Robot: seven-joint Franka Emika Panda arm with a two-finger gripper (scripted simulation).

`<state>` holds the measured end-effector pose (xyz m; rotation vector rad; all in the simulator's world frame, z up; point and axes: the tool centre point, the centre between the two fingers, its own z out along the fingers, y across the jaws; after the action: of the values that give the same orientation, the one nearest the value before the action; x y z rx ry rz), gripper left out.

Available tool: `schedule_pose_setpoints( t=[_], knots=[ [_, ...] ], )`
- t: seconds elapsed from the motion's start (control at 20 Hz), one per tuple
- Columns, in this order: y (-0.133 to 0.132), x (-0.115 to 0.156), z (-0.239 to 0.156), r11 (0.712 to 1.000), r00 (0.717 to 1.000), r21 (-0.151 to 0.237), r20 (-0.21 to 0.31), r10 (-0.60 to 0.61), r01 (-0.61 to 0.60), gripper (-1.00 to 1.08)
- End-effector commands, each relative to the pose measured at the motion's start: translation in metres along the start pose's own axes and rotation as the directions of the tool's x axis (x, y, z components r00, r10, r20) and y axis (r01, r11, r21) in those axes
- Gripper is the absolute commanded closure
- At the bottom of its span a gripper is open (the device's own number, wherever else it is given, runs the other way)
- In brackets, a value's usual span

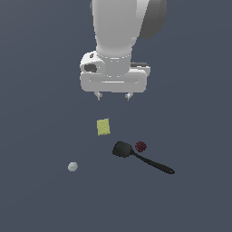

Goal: Pick up a designated object from a clutter of objects.

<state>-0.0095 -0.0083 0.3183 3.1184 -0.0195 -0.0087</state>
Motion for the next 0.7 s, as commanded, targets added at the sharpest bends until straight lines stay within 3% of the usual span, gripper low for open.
schedule_pose_setpoints(
  t=[0.0, 0.45, 0.65],
  knots=[
    [0.000, 0.000, 0.000, 1.000, 1.000, 0.000, 0.000, 0.000, 0.000, -0.92],
    [0.032, 0.000, -0.011, 0.999, 0.999, -0.017, -0.020, 0.032, -0.032, -0.92],
    [0.032, 0.000, -0.011, 0.999, 0.999, -0.017, -0.020, 0.032, -0.032, -0.92]
  ],
)
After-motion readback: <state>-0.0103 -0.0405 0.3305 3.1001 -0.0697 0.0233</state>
